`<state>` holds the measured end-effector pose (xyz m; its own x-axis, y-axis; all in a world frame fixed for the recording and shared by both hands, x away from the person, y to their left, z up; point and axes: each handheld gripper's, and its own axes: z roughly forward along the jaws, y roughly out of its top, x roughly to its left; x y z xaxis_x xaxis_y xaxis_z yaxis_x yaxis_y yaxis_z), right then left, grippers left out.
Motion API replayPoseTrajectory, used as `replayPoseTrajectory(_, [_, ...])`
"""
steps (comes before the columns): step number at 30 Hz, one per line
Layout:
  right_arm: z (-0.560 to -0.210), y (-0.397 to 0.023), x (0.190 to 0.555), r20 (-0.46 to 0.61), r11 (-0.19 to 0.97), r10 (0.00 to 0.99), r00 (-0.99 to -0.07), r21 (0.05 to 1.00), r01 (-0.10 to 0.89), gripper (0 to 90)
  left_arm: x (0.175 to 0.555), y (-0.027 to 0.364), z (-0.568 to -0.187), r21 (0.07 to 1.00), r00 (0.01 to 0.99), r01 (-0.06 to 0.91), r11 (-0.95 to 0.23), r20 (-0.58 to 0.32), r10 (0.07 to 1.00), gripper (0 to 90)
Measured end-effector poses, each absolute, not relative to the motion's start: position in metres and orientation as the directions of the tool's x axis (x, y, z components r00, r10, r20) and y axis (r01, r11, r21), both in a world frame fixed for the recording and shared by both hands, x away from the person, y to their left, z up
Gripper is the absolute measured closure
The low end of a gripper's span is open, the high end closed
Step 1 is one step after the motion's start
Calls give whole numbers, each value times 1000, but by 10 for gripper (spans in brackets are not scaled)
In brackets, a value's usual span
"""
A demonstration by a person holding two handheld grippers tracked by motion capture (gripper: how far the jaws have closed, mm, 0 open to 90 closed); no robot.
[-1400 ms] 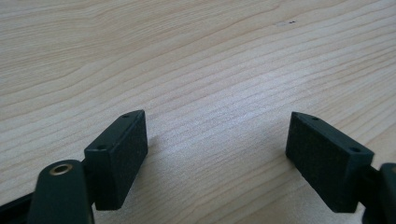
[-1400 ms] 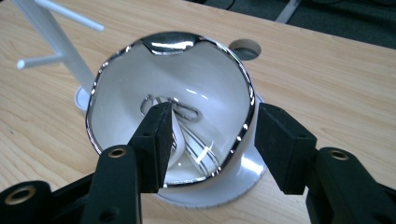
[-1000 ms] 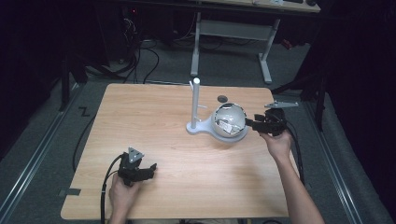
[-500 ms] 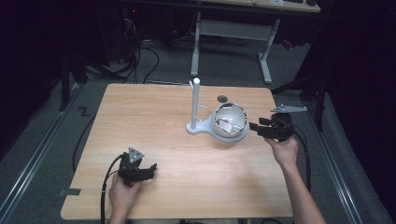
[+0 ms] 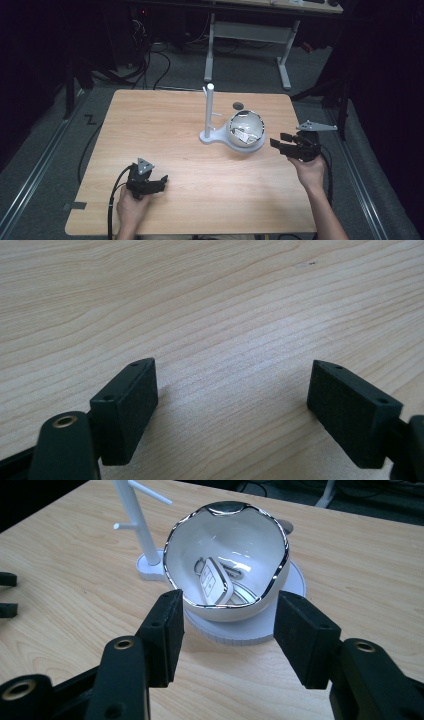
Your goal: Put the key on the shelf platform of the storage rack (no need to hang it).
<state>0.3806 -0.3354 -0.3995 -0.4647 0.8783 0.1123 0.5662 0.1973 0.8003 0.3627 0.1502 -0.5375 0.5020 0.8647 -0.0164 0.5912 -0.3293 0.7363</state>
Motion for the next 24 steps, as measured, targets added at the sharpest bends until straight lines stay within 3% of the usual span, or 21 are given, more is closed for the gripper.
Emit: replayPoseTrajectory(24, [-428, -340, 347, 170, 138, 873, -458, 813, 566, 458, 363, 150, -538, 738, 501, 591, -327, -17, 866, 208])
